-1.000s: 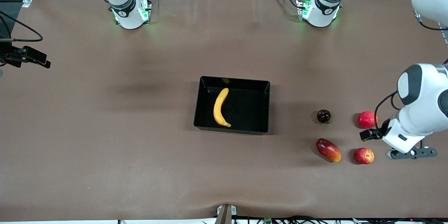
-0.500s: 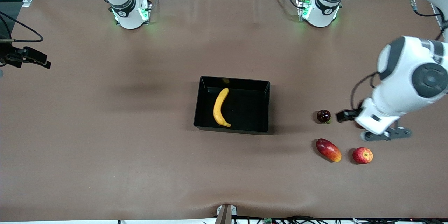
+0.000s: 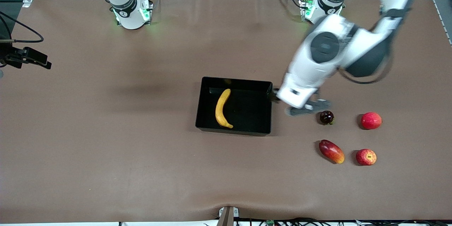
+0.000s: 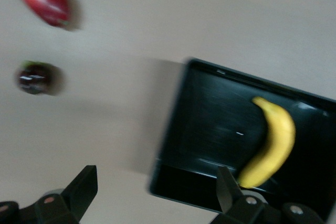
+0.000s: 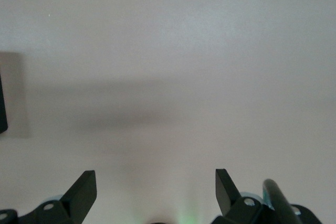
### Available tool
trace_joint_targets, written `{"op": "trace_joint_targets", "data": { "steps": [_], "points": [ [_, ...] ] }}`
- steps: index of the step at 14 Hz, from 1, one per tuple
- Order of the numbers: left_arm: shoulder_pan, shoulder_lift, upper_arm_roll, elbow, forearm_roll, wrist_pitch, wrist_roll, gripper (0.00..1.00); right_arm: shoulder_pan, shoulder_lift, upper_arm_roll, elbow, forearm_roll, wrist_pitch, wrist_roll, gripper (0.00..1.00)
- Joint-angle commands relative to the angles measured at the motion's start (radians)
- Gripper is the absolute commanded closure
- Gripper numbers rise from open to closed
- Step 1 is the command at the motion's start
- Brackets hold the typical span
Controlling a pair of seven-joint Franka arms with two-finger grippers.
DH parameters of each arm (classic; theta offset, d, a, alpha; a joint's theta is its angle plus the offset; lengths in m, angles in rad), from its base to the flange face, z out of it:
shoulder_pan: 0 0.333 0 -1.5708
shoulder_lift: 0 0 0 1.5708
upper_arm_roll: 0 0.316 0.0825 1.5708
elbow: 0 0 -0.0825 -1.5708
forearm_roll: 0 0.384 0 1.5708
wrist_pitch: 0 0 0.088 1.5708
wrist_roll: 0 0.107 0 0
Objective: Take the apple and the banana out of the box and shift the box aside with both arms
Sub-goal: 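Move the left gripper back into the tray over the yellow banana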
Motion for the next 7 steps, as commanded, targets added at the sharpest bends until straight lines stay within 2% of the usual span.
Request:
{"op": "trace_joint_targets", "data": {
  "steps": [1, 3, 5, 6, 7],
  "points": [
    [-0.085, 0.078, 0.014, 0.016, 0.030, 0.104, -0.060, 0.00, -0.019, 0.012, 0.013, 0.024, 0.002, -0.010, -0.009, 0.00],
    [-0.138, 0.148, 0.018, 0.025, 0.102, 0.161, -0.067, 0.00, -0.022, 0.013, 0.013, 0.024, 0.002, -0.010, -0.009, 0.00],
    [-0.190, 0.223, 0.031, 0.055, 0.110, 0.242, -0.064, 0.00, -0.016, 0.013, 0.013, 0.031, 0.002, -0.012, -0.007, 0.00],
    [-0.232, 0.251, 0.056, 0.072, 0.118, 0.279, -0.058, 0.00, -0.014, 0.013, 0.015, 0.033, 0.002, -0.012, -0.009, 0.00],
    [-0.295, 0.265, 0.119, 0.080, 0.135, 0.310, -0.052, 0.00, -0.016, 0.015, 0.015, 0.033, 0.002, -0.012, -0.009, 0.00]
  ]
}}
